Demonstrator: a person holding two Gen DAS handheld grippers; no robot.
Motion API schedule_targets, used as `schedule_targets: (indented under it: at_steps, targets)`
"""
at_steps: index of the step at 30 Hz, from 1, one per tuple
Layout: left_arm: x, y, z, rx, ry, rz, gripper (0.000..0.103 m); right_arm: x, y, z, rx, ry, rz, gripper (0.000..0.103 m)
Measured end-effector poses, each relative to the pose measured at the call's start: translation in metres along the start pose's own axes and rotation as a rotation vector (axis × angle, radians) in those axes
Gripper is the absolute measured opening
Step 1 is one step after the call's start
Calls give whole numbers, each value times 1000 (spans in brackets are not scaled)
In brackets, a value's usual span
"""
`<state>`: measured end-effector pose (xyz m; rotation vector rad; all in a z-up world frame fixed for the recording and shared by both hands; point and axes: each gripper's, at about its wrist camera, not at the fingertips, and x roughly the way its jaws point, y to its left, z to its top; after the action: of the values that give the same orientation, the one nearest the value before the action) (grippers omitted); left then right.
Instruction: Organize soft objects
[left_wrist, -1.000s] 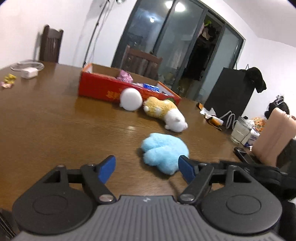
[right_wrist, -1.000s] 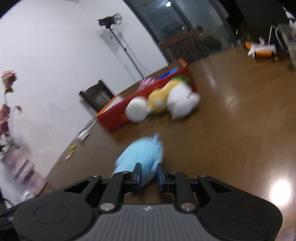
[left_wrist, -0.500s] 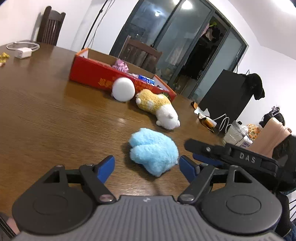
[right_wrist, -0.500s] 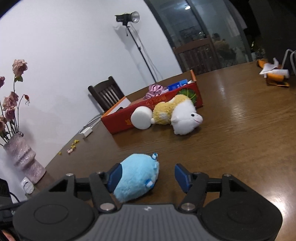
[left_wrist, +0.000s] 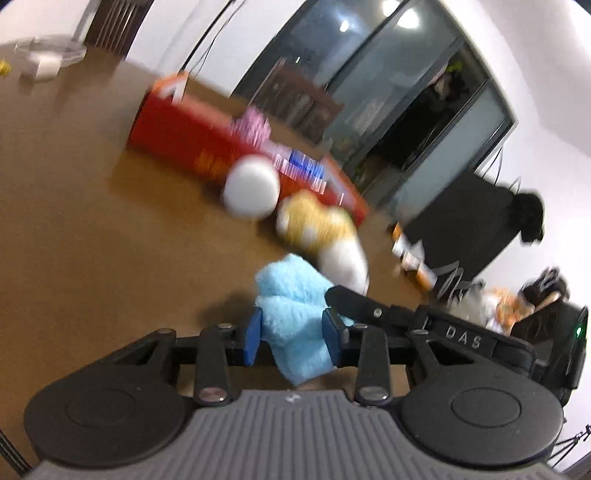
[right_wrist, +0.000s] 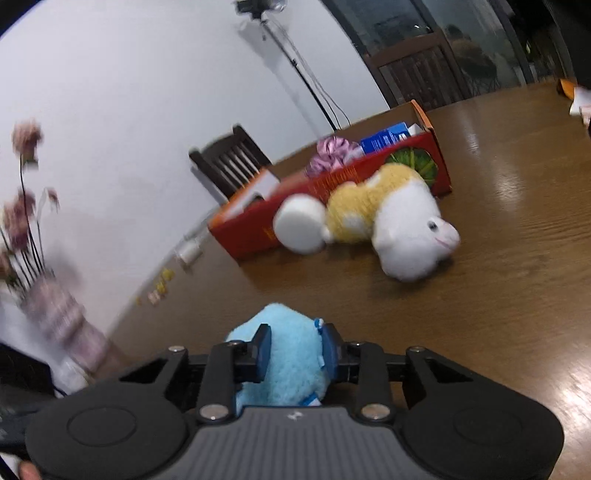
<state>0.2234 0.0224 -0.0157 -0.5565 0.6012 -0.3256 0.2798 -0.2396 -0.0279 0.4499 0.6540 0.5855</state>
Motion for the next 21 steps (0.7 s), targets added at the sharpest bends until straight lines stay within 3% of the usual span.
schedule_targets:
  at_steps: [3,6,9,11,16,21]
  targets:
    - [4,-2,42,43,-61,-32,35,7,17,27,-28,-61,13,29]
    - [22,6,103,59,-89,-67,35,32,31,75,-39,-104,66,29]
    - [54,20,155,75,-81,-27,36,79,43,129,-88,-100,62,29]
    - [81,34,182,48,-63,40,35,115,46,158,-105,-70,41,29]
    - [127,65,205,91,0,144,35,202,36,188,-42,43,-11,28]
    - [127,76,196,256,11,203,42,245,29,174,-34,148,-47,27]
